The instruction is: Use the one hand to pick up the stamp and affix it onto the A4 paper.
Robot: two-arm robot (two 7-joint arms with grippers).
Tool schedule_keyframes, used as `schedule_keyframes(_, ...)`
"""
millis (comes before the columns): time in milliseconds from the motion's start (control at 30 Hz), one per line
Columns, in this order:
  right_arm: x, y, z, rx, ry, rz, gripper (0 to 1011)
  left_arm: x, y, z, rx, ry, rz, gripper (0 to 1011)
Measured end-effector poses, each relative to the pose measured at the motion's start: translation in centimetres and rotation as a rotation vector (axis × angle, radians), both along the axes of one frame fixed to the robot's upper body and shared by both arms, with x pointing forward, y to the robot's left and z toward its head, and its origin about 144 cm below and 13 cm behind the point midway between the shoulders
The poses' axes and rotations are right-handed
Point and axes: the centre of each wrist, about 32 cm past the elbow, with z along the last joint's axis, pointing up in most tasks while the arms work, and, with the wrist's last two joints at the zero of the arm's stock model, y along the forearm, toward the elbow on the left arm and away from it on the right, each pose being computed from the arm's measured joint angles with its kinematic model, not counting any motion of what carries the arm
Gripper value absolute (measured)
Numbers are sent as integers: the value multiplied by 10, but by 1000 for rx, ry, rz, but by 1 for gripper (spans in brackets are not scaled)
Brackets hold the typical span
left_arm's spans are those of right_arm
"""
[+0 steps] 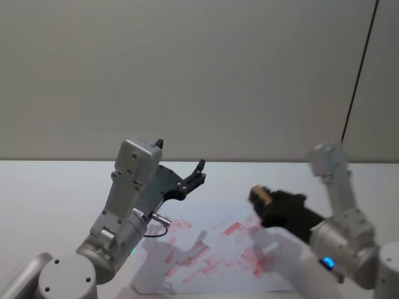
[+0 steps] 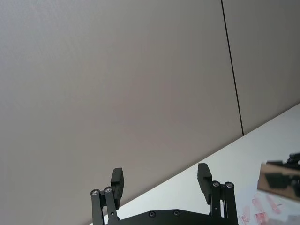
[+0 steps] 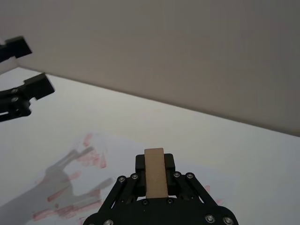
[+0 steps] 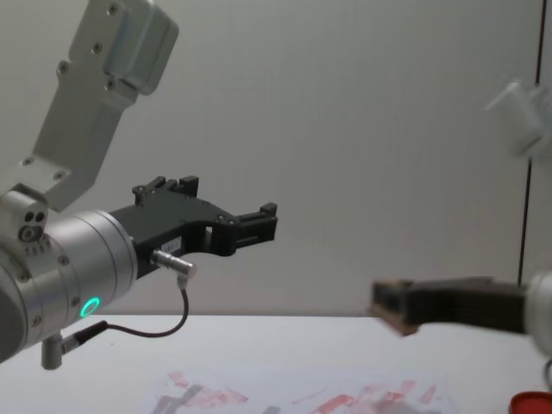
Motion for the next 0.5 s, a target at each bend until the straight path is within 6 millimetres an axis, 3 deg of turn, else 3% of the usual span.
schedule_keyframes(500,-26,-56,9,-45,-1,-173,220,0,0,0,0,0,0,1002)
